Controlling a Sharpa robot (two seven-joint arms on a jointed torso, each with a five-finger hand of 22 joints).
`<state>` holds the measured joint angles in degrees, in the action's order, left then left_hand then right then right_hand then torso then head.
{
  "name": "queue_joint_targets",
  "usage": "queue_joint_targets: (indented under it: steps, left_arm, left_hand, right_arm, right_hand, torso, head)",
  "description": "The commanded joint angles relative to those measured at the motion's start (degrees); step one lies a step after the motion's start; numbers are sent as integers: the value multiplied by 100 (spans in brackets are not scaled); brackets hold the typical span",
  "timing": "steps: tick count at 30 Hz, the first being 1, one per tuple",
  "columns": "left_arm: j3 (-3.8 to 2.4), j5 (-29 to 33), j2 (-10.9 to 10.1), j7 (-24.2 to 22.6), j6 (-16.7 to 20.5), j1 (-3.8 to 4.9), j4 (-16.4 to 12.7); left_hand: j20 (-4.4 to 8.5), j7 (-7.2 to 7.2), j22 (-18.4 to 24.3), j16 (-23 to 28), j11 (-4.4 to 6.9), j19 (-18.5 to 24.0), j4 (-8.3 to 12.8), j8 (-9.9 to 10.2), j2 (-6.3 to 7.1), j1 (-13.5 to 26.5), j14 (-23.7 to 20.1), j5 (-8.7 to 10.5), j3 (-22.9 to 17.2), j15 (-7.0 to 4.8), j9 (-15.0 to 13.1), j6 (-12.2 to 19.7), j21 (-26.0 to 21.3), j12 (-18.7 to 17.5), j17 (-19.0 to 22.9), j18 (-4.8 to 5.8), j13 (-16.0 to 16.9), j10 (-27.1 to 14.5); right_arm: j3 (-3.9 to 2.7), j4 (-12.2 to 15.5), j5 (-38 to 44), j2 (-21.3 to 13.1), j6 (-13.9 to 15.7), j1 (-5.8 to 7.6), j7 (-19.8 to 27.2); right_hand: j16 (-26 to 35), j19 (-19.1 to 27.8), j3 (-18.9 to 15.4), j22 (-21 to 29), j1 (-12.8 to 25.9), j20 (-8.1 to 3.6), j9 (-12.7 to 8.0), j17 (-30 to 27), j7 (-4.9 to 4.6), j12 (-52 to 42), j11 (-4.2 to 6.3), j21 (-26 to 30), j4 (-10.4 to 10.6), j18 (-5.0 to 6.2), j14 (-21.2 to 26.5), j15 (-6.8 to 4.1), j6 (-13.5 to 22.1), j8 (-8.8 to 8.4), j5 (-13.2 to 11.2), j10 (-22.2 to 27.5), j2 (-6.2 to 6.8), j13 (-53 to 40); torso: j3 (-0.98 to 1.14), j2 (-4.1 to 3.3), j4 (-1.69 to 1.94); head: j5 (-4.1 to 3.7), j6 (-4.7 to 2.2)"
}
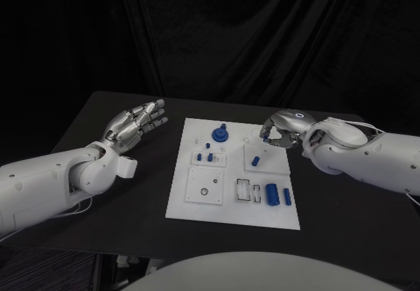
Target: Assemble the parts on the task board
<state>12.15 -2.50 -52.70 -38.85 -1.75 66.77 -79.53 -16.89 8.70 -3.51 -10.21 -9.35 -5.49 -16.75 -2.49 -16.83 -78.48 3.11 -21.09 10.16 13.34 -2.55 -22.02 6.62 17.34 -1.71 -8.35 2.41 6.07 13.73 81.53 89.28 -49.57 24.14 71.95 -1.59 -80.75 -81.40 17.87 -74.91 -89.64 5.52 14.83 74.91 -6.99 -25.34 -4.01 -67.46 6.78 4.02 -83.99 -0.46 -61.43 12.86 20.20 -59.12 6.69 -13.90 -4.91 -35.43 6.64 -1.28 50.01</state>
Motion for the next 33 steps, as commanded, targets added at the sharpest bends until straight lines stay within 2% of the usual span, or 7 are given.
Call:
queue_joint_targets:
  steps: [1, 6, 10, 15, 19, 25, 33]
  left_arm:
    - [-5, 14, -9, -518, -83, -2, -22]
    - [-5, 14, -11, -504, -83, -2, -23]
    - [-5, 14, 1, -490, -95, -2, -23]
    - [-5, 14, -4, -466, -101, -3, -39]
    - [-5, 14, -2, -446, -108, -3, -42]
    - [-5, 14, 20, -427, -129, -3, -44]
    - [-5, 14, 32, -429, -149, -3, -39]
  left_hand:
    - [-4, 219, -7, -31, -23, -33, -7, -34, 16, -59, 6, -30, -27, 31, -8, -51, 38, 27, -8, 101, 6, 19]
    - [-4, 223, -11, -39, -29, -40, -7, -36, 16, -59, 10, -30, -25, 36, -9, -60, 45, 36, -8, 111, 7, 24]
    - [-3, 226, -11, -47, -32, -42, -7, -37, 16, -59, 14, -31, -25, 38, -9, -64, 47, 45, -9, 116, 8, 28]
    - [-3, 230, -14, -54, -39, -47, -8, -38, 15, -59, 16, -33, -25, 39, -10, -71, 52, 55, -10, 123, 9, 33]
    - [-3, 235, -14, -56, -48, -49, -8, -40, 15, -57, 17, -32, -24, 40, -11, -78, 54, 71, -9, 130, 11, 42]
    - [-2, 254, -18, -69, -78, -57, -9, -43, 13, -55, 21, -30, -23, 36, -12, -88, 62, 100, -10, 147, 14, 59]
    - [-1, 267, -21, -74, -101, -63, -9, -43, 12, -53, 22, -31, -23, 30, -12, -89, 69, 125, -10, 155, 18, 74]
  right_arm:
    - [-3, 274, 50, -98, 65, 75, -194]
    - [-1, 871, 51, -190, -4, 145, -277]
    - [9, 1255, 108, -123, -138, 158, -333]
    - [25, 1512, 160, 76, -299, 139, -350]
    - [30, 1524, 177, 305, -347, 73, -312]
    - [32, 1373, 190, 619, -376, -71, -249]
    - [31, 1166, 273, 840, -432, -247, -267]
  right_hand:
    - [18, 3, -11, -873, 3, -43, 9, 95, 3, -16, 83, -20, -25, 80, -157, -57, -24, 23, 13, -117, -35, 7]
    - [8, 2, -16, -873, 14, -46, 16, 111, 5, -10, 84, -23, -22, 79, -162, -59, -20, 21, 4, -121, -32, 10]
    - [-47, -27, -17, -889, 24, -54, 31, 186, 8, 10, 86, -78, -23, 68, -197, -66, -2, 10, 2, -117, -31, 18]
    - [-40, -28, -19, -886, 39, -58, 41, 174, 6, 27, 85, -70, -19, 69, -198, -67, 21, -3, -9, -113, -31, 24]
    - [-34, -25, -18, -883, 41, -58, 44, 165, 5, 32, 85, -59, -19, 72, -197, -67, 31, -9, -13, -113, -33, 26]
    - [-28, -24, -14, -879, 40, -60, 49, 155, 4, 44, 83, -49, -23, 73, -196, -67, 52, -22, -17, -109, -35, 31]
    - [-27, -23, -10, -876, 43, -60, 57, 154, -2, 62, 77, -39, -27, 75, -198, -64, 73, -37, -25, -100, -35, 38]
  torso:
    - [-10, 1, -2]
    - [-16, 0, 15]
    - [-17, -1, 11]
    - [-19, -6, -5]
    - [-7, -14, 1]
    - [7, -7, 20]
    - [-2, 5, -1]
  head:
    - [18, -1]
    - [34, -1]
    - [89, -1]
    - [159, -1]
    - [191, -1]
    - [211, -1]
    - [283, -1]
